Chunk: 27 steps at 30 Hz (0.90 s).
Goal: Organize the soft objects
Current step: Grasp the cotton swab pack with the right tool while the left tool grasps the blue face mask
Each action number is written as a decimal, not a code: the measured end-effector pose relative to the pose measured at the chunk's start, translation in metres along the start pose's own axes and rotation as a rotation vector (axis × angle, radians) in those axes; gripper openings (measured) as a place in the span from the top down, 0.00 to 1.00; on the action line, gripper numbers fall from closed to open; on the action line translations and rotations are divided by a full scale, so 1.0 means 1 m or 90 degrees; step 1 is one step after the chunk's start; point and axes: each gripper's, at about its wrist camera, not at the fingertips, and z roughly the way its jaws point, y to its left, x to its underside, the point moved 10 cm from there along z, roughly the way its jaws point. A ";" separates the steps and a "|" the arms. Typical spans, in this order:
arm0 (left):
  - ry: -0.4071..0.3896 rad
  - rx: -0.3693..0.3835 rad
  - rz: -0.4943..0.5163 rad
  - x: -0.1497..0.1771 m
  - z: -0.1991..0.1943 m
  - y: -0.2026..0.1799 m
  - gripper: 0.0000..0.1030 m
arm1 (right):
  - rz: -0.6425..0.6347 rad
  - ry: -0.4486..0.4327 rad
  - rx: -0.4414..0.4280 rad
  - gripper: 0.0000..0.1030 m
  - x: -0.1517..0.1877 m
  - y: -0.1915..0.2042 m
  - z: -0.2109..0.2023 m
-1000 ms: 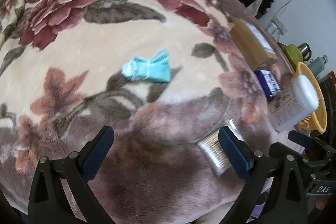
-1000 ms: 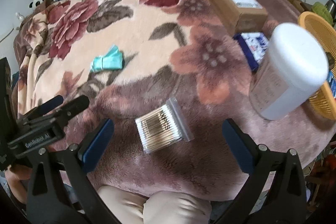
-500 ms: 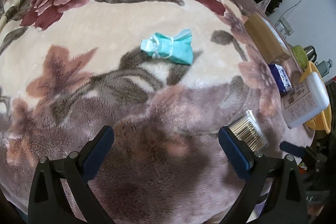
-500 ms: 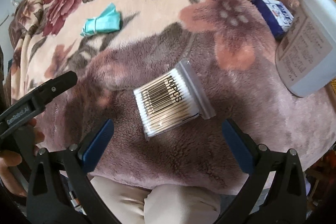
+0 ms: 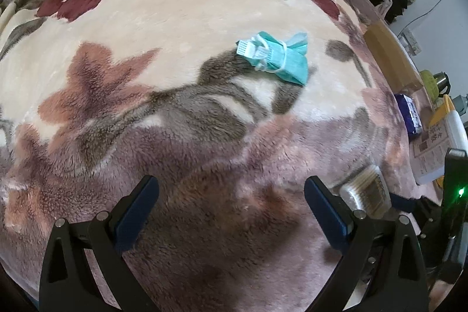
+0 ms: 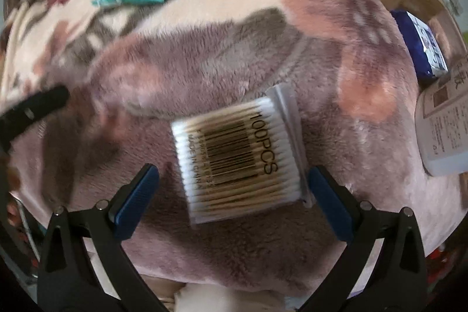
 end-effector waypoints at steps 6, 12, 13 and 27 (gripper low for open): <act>0.004 0.002 -0.003 -0.010 0.009 -0.001 0.03 | -0.008 0.000 -0.010 0.26 -0.003 -0.007 0.003; -0.015 -0.001 0.004 -0.043 0.013 -0.013 0.03 | 0.036 -0.051 -0.042 0.26 -0.026 -0.023 -0.014; -0.020 -0.005 0.008 -0.051 0.013 -0.015 0.03 | 0.043 -0.056 -0.046 0.26 -0.029 -0.026 -0.016; -0.060 -0.116 0.302 -0.114 0.045 -0.073 0.03 | 0.101 -0.106 -0.074 0.26 -0.055 -0.052 -0.026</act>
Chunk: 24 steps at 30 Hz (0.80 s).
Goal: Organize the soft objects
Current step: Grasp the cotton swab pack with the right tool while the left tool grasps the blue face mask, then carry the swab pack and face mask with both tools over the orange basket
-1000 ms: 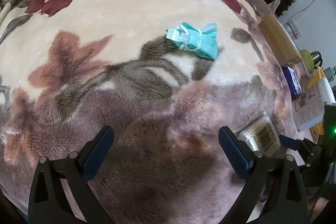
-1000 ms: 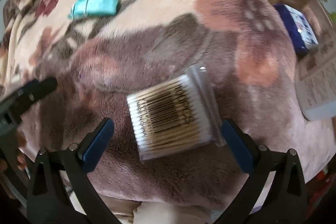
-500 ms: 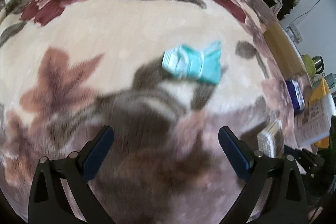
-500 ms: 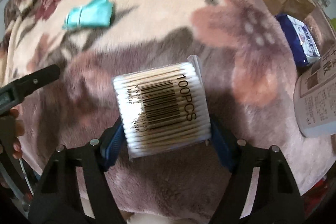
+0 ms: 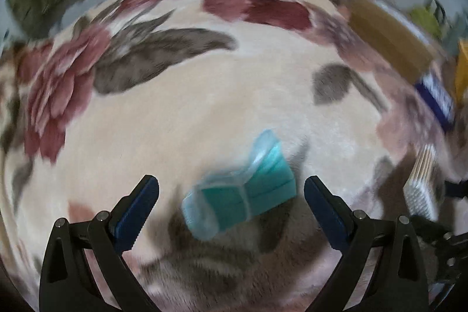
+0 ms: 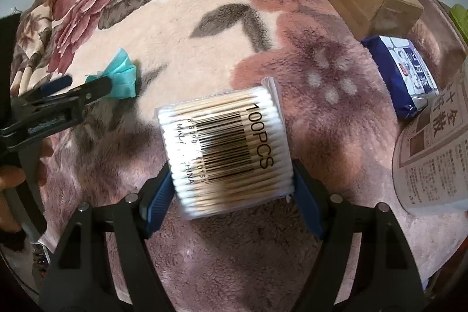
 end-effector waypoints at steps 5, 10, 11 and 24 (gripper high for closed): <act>0.041 0.007 0.091 0.013 0.018 -0.020 0.14 | 0.009 0.008 -0.012 0.26 0.000 -0.001 0.005; 0.039 0.038 0.029 0.019 0.013 -0.010 0.54 | 0.014 0.009 -0.018 0.26 0.003 -0.007 0.004; 0.037 0.050 0.011 0.020 0.010 -0.007 0.59 | 0.014 0.008 -0.020 0.26 0.003 -0.006 0.003; 0.057 0.126 -0.117 0.074 -0.033 -0.029 0.62 | 0.010 0.005 -0.043 0.26 0.020 0.011 -0.009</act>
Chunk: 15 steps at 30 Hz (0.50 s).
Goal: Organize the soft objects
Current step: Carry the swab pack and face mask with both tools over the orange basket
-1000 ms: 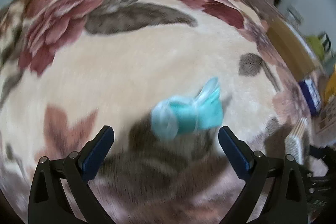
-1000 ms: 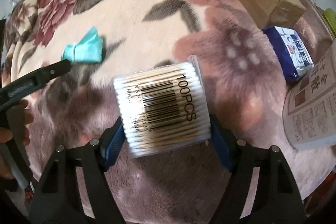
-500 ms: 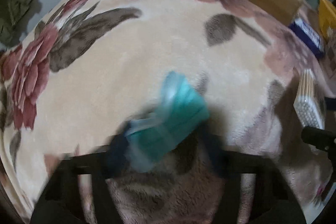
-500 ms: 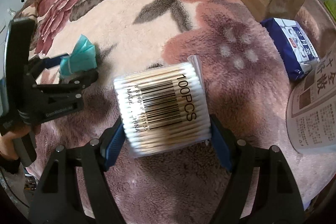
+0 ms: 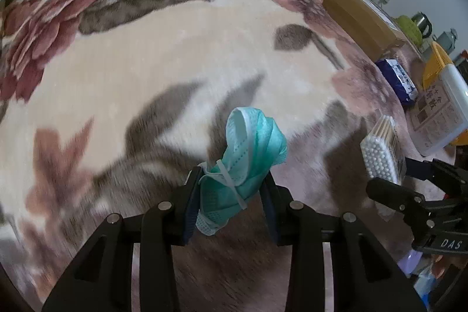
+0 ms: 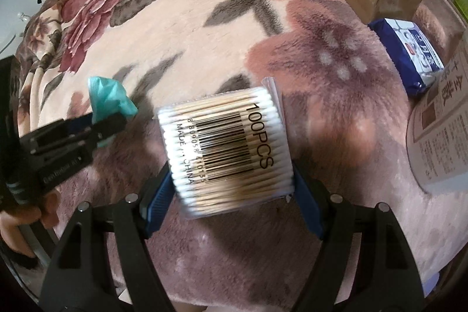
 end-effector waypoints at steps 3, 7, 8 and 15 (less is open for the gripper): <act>0.003 -0.003 -0.020 0.010 -0.005 -0.003 0.62 | -0.002 -0.001 -0.002 0.26 0.007 0.003 -0.005; 0.003 -0.006 -0.038 0.021 -0.012 -0.007 0.62 | -0.002 -0.001 0.001 0.26 0.016 0.004 -0.012; 0.003 -0.010 -0.041 0.023 -0.014 -0.008 0.62 | -0.001 -0.002 0.001 0.26 0.018 0.003 -0.013; -0.011 -0.027 -0.041 0.027 -0.038 -0.025 0.62 | -0.001 -0.018 0.002 0.26 0.024 0.004 -0.031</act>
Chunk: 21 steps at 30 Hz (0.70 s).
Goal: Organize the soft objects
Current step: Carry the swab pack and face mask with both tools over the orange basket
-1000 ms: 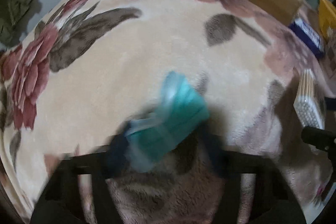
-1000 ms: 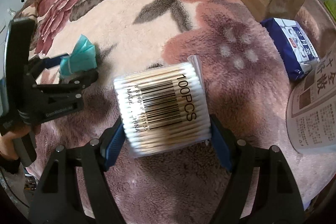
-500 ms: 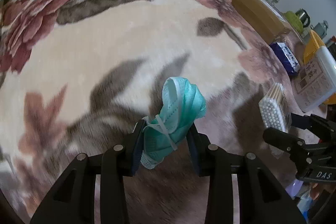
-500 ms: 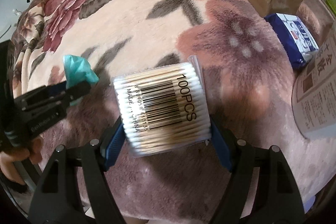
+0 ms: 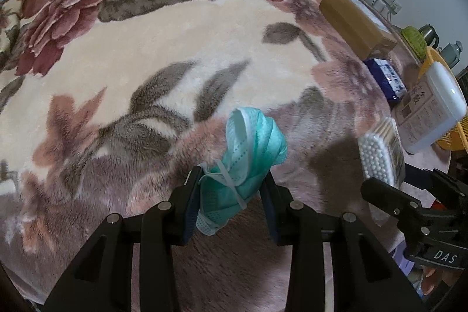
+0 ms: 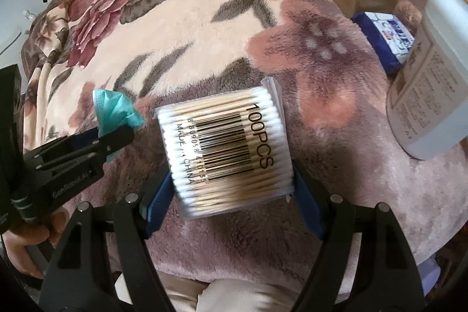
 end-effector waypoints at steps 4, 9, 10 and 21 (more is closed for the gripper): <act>-0.012 -0.002 0.004 -0.001 -0.014 -0.015 0.62 | -0.002 -0.015 0.003 0.26 -0.002 -0.001 -0.013; -0.019 -0.003 0.007 0.000 -0.023 -0.031 0.62 | -0.002 -0.030 0.011 0.26 -0.002 -0.007 -0.029; -0.021 -0.003 0.006 0.001 -0.025 -0.034 0.62 | -0.001 -0.033 0.012 0.26 -0.002 -0.009 -0.032; -0.022 0.002 0.004 0.006 -0.033 -0.059 0.61 | 0.011 -0.052 0.016 0.26 0.001 -0.026 -0.054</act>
